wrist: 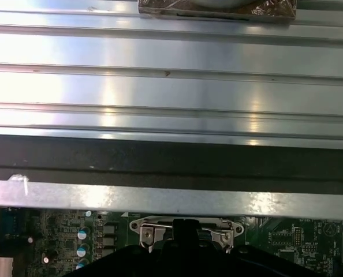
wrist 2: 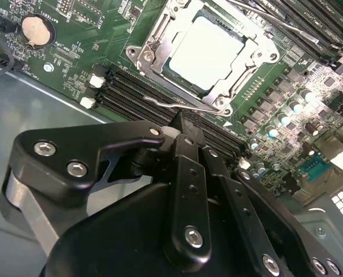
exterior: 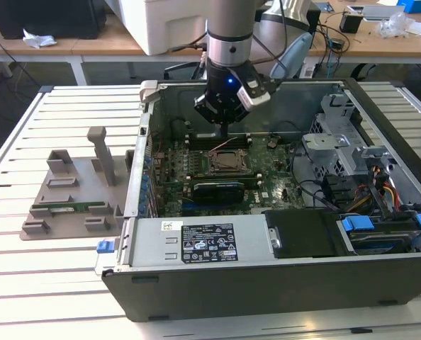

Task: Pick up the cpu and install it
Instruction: 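Install the first cpu locking lever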

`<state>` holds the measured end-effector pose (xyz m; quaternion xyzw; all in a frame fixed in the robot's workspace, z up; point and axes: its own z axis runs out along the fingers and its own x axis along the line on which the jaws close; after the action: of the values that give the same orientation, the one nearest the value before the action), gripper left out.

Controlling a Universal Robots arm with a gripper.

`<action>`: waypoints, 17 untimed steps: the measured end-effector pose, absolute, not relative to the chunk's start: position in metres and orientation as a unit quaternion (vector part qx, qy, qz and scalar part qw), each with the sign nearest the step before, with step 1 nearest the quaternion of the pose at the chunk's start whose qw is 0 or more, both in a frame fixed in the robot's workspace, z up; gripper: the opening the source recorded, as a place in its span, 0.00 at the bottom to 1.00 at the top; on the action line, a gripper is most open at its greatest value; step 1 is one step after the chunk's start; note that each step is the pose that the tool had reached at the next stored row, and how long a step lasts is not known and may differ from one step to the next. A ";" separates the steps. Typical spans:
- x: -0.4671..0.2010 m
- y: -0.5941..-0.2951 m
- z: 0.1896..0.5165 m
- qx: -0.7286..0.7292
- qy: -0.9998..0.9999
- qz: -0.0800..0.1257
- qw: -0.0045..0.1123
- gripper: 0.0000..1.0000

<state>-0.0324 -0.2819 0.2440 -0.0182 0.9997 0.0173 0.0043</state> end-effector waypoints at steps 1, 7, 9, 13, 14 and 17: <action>-0.032 -0.282 0.243 -0.018 1.000 0.017 0.004 0.11; -0.032 -0.282 0.240 -0.018 1.000 0.017 0.004 0.11; -0.032 -0.282 0.238 -0.018 1.000 0.017 0.004 0.11; -0.032 -0.282 0.233 -0.018 1.000 0.017 0.004 0.11; -0.032 -0.282 0.232 -0.018 1.000 0.017 0.004 0.11; -0.037 -0.282 0.229 -0.018 1.000 0.017 0.004 0.11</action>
<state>-0.0372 -0.2819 0.2287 -0.0183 0.9997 0.0172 0.0043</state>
